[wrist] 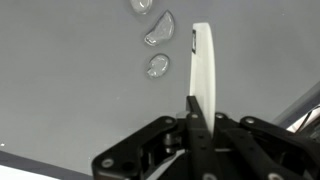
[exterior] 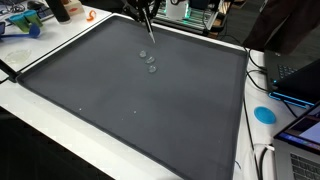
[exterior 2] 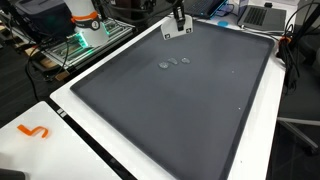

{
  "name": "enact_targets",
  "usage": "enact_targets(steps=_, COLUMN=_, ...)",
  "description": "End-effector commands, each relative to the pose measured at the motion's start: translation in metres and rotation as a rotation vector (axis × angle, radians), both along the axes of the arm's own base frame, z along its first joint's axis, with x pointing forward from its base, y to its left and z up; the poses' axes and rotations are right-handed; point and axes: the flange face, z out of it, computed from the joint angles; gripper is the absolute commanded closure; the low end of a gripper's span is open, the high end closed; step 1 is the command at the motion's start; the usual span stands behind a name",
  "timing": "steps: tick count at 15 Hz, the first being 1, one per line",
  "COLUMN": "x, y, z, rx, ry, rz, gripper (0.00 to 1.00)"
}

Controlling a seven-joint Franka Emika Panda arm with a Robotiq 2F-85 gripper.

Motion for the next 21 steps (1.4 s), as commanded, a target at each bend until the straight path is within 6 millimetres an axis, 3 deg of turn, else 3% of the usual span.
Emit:
enact_targets(steps=1, x=0.008, y=0.027, z=0.003, rx=-0.107, ry=0.021, rz=0.069, gripper=0.99)
enact_targets(steps=6, x=0.024, y=0.064, z=-0.001, rx=-0.204, ry=0.065, rz=0.137, gripper=0.99)
enact_targets(steps=12, x=0.048, y=0.091, z=0.013, rx=-0.277, ry=0.074, rz=0.203, gripper=0.99)
enact_targets(steps=16, x=0.061, y=0.103, z=0.027, rx=-0.285, ry=0.069, rz=0.228, gripper=0.99)
enact_targets(steps=21, x=0.057, y=0.099, z=0.027, rx=-0.260, ry=0.050, rz=0.223, gripper=0.96)
